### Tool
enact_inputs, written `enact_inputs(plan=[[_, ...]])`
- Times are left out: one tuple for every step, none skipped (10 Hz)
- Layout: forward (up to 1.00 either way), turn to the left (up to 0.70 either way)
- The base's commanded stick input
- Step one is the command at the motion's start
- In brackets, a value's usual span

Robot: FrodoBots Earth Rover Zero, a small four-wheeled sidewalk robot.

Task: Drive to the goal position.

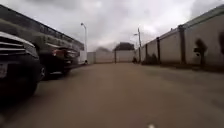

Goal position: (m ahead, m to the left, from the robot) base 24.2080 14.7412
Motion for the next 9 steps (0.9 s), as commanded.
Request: enact_inputs(plan=[[0.50,0.00],[0.50,0.00],[0.50,0.00],[0.50,0.00],[0.50,0.00],[0.50,0.00],[0.50,0.00],[0.50,0.00],[0.50,0.00]])
